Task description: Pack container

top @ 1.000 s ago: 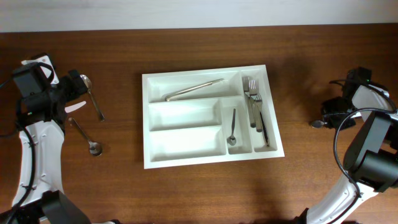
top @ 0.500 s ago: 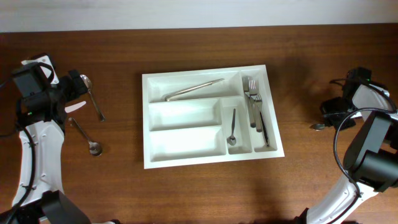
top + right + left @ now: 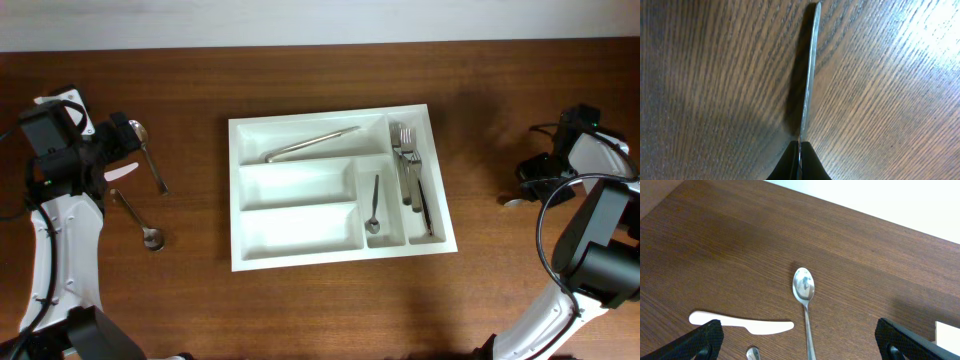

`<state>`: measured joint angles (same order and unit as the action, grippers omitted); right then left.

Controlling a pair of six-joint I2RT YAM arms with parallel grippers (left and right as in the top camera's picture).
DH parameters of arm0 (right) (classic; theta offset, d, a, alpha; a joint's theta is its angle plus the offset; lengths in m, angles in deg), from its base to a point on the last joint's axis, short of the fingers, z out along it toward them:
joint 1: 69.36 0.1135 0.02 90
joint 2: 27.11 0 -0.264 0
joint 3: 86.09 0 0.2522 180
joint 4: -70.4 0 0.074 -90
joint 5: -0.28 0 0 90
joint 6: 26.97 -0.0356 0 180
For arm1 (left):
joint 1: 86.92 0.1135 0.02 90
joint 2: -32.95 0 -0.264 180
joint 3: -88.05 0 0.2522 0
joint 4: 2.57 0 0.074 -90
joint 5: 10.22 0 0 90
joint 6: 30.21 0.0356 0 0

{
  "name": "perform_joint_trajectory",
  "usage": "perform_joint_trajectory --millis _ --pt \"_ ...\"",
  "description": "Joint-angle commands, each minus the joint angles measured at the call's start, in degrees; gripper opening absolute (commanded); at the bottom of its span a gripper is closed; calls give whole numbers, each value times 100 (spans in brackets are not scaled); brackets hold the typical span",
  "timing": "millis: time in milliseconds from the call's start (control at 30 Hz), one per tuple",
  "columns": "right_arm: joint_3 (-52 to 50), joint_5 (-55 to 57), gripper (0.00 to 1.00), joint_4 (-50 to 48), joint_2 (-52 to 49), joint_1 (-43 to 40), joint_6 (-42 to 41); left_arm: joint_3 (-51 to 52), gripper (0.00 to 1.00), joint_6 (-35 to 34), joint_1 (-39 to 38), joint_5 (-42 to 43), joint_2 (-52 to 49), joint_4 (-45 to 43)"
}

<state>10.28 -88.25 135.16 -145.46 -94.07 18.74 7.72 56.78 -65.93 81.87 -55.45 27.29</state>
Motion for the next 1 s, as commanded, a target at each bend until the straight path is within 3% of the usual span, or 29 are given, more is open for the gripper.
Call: perform_joint_trajectory --millis 0,800,833,867,900,967 --pt "87 79 4 33 192 -7 57 -109 99 4 33 -20 -31 -13" --pt "-76 315 4 61 26 -7 50 -109 99 4 33 -20 -31 -13" --pt "-74 275 6 66 28 0 83 -109 99 4 33 -20 -31 -13" --pt "-74 210 17 63 28 -2 151 -109 99 4 33 -20 -31 -13" --pt "-70 146 22 61 28 -2 212 -109 99 4 33 -20 -31 -13" --pt "-61 92 24 83 35 -2 240 -109 99 4 33 -20 -31 -13"
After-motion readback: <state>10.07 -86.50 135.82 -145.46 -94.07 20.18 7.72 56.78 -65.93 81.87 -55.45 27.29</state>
